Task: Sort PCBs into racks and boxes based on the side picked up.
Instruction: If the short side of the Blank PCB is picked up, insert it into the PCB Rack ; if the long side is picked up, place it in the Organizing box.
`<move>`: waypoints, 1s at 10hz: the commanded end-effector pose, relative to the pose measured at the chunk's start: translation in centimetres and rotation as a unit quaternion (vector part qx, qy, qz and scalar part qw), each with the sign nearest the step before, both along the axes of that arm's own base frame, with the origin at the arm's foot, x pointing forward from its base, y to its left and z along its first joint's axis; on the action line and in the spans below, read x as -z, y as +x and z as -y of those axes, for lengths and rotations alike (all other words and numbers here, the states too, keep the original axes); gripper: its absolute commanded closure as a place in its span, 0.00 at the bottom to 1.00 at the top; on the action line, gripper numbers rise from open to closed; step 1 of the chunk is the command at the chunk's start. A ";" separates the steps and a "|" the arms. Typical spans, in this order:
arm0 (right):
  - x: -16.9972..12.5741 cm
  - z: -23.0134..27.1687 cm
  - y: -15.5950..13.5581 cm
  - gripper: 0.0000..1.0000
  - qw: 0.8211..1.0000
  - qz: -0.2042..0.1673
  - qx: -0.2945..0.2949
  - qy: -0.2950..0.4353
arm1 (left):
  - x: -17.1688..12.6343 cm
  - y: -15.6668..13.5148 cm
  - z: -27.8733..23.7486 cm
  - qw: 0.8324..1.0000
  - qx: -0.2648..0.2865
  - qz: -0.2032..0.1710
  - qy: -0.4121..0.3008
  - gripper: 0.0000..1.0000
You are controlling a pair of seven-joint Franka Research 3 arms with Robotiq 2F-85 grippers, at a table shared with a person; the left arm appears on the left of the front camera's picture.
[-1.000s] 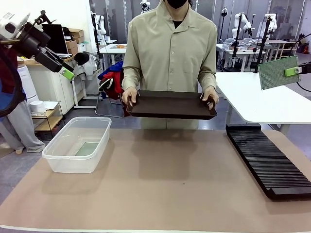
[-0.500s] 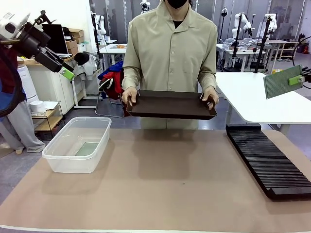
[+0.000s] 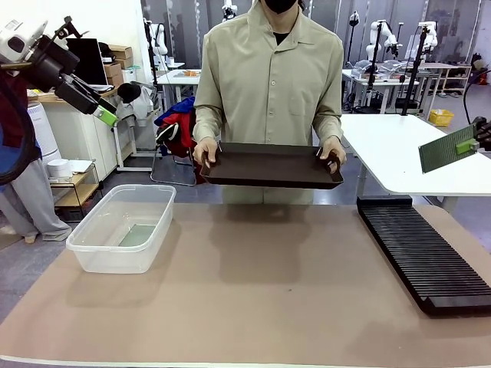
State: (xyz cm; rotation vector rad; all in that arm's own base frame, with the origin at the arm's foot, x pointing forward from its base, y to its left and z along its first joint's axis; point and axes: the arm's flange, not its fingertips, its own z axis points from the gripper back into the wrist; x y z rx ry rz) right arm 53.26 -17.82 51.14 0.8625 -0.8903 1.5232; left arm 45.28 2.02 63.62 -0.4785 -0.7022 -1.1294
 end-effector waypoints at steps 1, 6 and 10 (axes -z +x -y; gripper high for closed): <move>2.0 1.0 -0.1 0.98 1.000 0.000 0.006 -0.016 | 0.2 -0.1 0.0 1.000 0.007 0.001 0.001 0.00; 6.0 2.0 0.6 0.98 0.998 -0.033 0.026 -0.056 | 0.2 -0.1 0.0 1.000 0.007 0.001 0.001 0.00; 5.8 2.5 0.8 0.98 0.998 -0.032 0.026 -0.051 | 0.2 -0.1 0.0 1.000 0.007 0.001 0.001 0.00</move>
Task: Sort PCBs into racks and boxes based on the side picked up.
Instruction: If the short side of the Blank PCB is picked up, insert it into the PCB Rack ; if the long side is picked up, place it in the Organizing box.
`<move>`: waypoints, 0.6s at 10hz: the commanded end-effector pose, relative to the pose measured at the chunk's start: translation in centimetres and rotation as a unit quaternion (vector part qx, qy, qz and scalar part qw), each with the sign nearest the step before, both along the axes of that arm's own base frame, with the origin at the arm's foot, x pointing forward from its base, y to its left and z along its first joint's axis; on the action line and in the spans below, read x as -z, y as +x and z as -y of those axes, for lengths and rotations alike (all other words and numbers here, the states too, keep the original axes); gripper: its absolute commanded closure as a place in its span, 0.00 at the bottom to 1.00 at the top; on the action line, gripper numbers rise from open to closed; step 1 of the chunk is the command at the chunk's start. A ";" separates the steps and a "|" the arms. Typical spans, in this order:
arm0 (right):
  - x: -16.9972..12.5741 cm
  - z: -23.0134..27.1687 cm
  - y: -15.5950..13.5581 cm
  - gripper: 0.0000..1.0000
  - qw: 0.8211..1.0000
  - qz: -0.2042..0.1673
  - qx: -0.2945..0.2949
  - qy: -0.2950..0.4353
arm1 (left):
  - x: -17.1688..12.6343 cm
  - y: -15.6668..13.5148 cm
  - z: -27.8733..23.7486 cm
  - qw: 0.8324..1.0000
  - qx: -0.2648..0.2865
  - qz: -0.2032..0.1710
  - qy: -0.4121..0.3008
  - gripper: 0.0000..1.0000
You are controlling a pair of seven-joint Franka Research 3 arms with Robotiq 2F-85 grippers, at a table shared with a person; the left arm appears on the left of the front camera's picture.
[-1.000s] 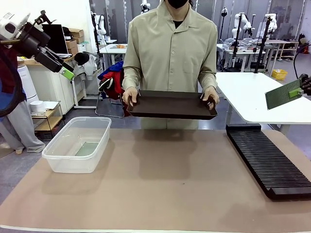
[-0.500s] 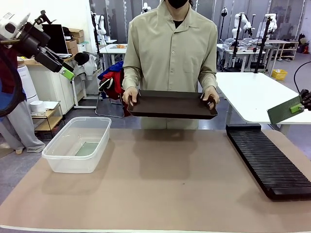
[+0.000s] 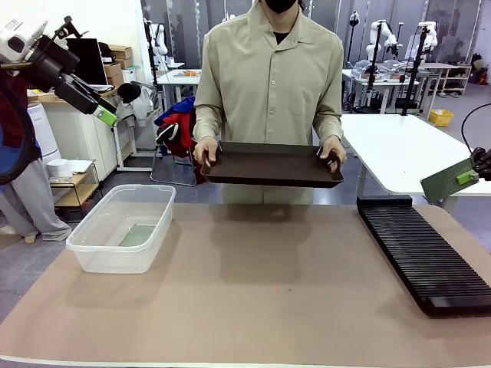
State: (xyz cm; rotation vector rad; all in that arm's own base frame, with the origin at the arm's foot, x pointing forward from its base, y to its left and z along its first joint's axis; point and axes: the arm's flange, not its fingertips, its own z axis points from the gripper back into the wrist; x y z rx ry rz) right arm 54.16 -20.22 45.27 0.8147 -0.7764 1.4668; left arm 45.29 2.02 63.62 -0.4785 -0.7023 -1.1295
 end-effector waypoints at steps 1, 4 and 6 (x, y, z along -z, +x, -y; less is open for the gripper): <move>-0.1 0.1 -0.1 0.98 1.000 0.004 -0.001 -0.004 | 0.2 -0.1 0.0 1.000 0.007 0.001 0.001 0.00; -0.1 0.1 0.0 0.98 1.000 0.001 0.001 0.000 | 0.2 -0.1 0.0 1.000 0.007 0.001 0.001 0.00; 1.3 -0.1 1.3 0.98 1.000 0.000 -0.030 -0.005 | 0.2 -0.1 0.0 1.000 0.007 0.001 0.001 0.00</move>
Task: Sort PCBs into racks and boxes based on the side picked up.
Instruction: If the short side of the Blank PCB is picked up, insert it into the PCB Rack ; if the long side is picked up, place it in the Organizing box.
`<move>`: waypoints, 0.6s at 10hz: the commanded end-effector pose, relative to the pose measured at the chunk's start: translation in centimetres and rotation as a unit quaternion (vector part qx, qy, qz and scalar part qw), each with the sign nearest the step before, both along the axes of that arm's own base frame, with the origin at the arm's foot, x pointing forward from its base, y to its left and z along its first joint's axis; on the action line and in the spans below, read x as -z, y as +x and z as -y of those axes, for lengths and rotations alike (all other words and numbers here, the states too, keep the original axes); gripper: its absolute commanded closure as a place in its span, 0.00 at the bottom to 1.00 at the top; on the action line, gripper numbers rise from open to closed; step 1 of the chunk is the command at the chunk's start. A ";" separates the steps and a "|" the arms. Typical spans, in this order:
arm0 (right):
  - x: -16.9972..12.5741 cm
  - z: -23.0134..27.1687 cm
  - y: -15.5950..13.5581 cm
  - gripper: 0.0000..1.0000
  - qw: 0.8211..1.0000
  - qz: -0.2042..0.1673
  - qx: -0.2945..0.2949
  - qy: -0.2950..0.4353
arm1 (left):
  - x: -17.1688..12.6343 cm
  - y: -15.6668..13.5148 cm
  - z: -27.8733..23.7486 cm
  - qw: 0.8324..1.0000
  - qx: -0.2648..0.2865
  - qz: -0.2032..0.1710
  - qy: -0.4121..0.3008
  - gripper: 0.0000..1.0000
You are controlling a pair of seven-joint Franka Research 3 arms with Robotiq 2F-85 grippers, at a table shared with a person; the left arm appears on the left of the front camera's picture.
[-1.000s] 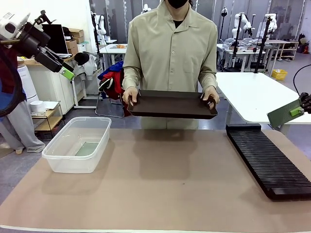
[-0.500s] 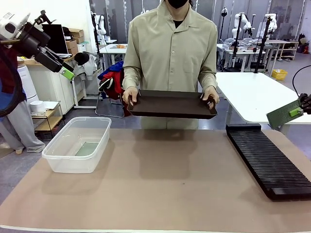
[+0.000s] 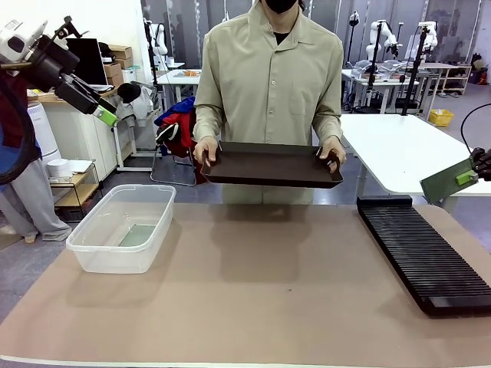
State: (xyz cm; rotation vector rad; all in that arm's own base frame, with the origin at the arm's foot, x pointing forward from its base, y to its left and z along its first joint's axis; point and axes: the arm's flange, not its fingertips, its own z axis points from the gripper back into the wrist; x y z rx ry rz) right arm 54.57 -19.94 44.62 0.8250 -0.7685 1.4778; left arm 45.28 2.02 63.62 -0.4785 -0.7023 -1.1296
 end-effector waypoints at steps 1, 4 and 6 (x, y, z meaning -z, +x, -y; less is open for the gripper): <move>1.3 0.1 1.3 0.98 0.999 0.005 -0.032 -0.008 | 0.2 -0.1 0.0 1.000 0.007 0.001 0.001 0.00; 3.2 -0.4 2.2 0.98 0.997 0.039 -0.065 -0.007 | 0.2 -0.1 0.0 1.000 0.007 0.001 0.001 0.00; 4.6 -0.8 2.7 0.98 0.997 0.038 -0.068 -0.003 | 0.2 -0.1 0.0 1.000 0.007 0.001 0.001 0.00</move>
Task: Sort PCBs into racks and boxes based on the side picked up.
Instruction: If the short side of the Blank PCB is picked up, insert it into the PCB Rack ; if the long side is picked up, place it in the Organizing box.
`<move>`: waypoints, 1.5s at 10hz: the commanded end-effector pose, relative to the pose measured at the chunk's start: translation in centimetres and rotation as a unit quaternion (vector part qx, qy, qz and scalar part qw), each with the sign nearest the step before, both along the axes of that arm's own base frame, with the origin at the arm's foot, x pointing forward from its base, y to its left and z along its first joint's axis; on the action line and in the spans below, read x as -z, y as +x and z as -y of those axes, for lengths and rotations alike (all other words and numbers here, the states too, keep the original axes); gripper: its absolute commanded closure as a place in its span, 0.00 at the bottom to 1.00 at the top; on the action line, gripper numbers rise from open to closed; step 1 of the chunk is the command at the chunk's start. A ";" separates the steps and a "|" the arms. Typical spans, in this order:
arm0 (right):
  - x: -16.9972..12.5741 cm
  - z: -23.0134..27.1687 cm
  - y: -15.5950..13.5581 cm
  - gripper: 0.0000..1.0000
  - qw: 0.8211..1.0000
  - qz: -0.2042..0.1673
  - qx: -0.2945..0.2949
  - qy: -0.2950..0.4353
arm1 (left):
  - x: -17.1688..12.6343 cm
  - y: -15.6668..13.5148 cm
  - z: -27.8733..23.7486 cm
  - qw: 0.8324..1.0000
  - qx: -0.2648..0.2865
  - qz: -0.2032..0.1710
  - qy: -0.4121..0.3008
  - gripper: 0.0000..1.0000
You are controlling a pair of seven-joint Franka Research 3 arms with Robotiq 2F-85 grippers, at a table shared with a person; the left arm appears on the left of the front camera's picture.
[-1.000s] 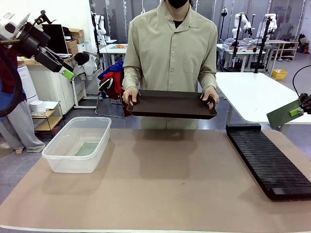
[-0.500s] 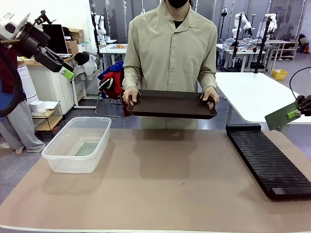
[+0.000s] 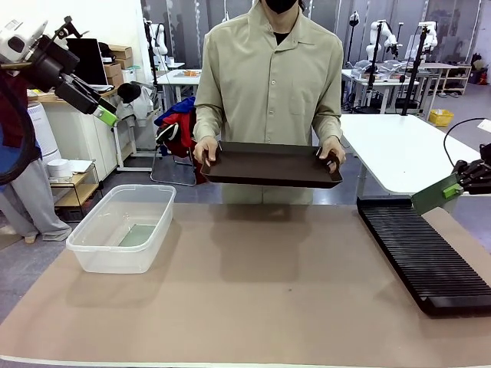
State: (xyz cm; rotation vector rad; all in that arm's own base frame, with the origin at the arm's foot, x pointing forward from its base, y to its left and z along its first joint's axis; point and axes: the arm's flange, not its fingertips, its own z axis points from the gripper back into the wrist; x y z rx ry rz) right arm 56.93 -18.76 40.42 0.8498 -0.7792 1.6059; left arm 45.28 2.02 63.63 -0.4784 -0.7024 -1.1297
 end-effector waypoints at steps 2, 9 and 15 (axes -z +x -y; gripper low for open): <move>2.2 -0.3 0.9 0.98 0.999 0.030 0.001 -0.011 | 0.2 -0.1 0.0 1.000 0.007 0.001 0.001 0.00; 6.4 -1.7 1.9 0.98 0.999 0.015 0.000 0.028 | 0.2 -0.1 0.0 1.000 0.007 0.001 0.001 0.00; 9.1 -2.9 2.0 0.98 0.998 -0.001 0.008 0.057 | 0.2 -0.1 0.0 1.000 0.007 0.001 0.001 0.00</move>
